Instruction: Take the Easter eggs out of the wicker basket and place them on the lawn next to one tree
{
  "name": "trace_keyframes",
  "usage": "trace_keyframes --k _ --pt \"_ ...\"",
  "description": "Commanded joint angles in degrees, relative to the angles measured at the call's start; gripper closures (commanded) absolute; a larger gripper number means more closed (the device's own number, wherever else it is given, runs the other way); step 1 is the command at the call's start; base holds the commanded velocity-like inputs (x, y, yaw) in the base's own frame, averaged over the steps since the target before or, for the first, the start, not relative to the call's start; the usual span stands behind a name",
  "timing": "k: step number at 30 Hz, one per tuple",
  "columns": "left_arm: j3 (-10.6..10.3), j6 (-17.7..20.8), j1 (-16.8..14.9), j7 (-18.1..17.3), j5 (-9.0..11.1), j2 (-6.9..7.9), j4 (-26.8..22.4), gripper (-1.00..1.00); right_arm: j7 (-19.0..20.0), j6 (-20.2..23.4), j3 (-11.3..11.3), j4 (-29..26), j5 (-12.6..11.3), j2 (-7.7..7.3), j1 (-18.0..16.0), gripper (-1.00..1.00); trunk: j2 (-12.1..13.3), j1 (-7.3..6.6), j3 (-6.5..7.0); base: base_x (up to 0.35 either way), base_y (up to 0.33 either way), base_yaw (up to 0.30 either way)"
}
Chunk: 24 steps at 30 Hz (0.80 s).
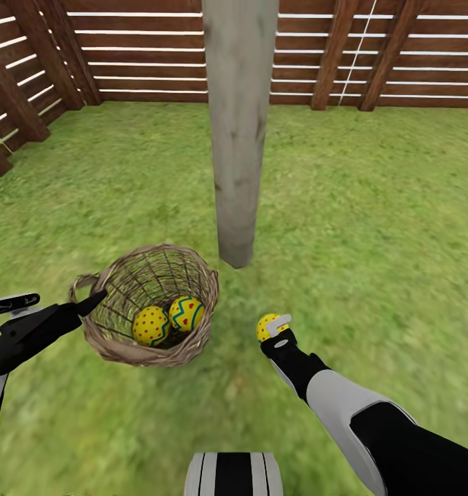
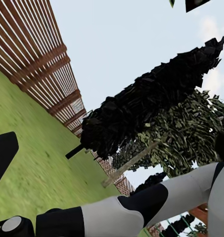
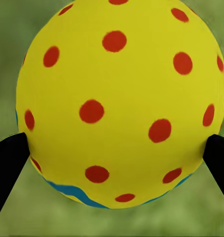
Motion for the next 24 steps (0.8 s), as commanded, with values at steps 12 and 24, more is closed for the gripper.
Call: trace_keyframes --k 12,24 --pt "0.0 0.6 0.0 -0.2 0.0 0.01 0.0 -1.0 -0.1 0.5 0.1 -0.1 0.6 0.01 0.0 1.0 -0.1 0.14 -1.37 0.0 0.0 0.0" --pt "0.0 0.6 0.0 -0.2 0.0 0.01 0.0 -1.0 -0.1 0.5 0.1 -0.1 0.6 0.01 0.0 1.0 -0.1 0.17 -1.59 0.0 0.0 0.0"
